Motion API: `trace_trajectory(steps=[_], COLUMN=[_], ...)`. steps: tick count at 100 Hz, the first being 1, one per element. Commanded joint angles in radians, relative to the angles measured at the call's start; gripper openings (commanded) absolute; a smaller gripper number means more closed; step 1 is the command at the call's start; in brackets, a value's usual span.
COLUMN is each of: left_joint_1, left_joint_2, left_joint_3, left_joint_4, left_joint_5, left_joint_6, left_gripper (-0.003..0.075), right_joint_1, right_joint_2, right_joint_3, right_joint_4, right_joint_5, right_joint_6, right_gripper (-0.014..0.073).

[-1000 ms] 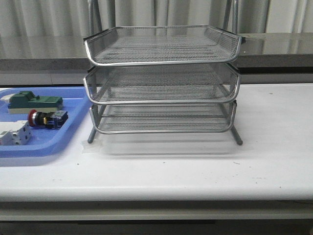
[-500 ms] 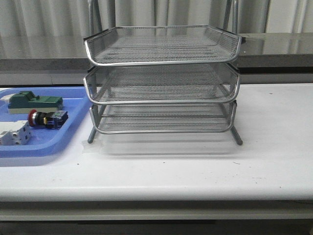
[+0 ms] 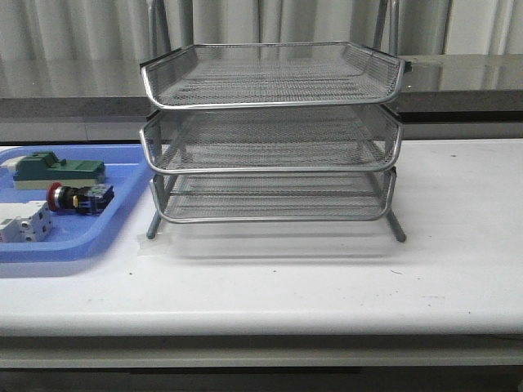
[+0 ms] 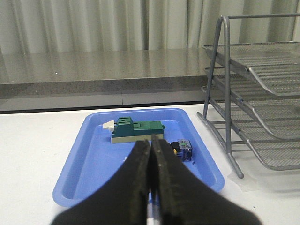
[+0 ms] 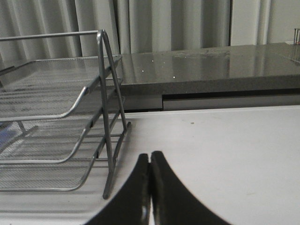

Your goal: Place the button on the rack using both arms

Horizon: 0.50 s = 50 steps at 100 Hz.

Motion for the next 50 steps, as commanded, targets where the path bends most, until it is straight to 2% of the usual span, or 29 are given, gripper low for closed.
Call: trace_trajectory(steps=[1,20,35,45,50], left_joint_1=[0.003,0.003,0.003,0.003,0.003], left_joint_2=[-0.030,-0.030,-0.030,-0.030,-0.030], left_joint_3=[0.047,0.047,0.047,0.047,0.047], left_joint_4=[-0.001,-0.001,-0.001,-0.001,-0.001], left_joint_5=[-0.084,-0.084,-0.084,-0.084,-0.084], left_joint_6=[-0.011,-0.011,-0.011,-0.011,-0.011], left_gripper=[-0.0020,-0.0020,-0.0020,-0.0020,-0.0020], right_joint_1=[-0.005,-0.005,-0.005,-0.005,-0.005], right_joint_2=[0.015,0.154,0.367,0.501,0.551], right_joint_3=[-0.106,-0.321,-0.521,-0.627,-0.653], right_joint_4=[0.009,0.039,0.069,0.085,0.095], right_joint_5=[0.007,0.304,0.566,0.679,0.690], right_joint_6=[-0.003,-0.003,-0.003,-0.003,-0.003], right_gripper=[-0.0060,-0.0060,-0.0060,-0.0060,-0.0060])
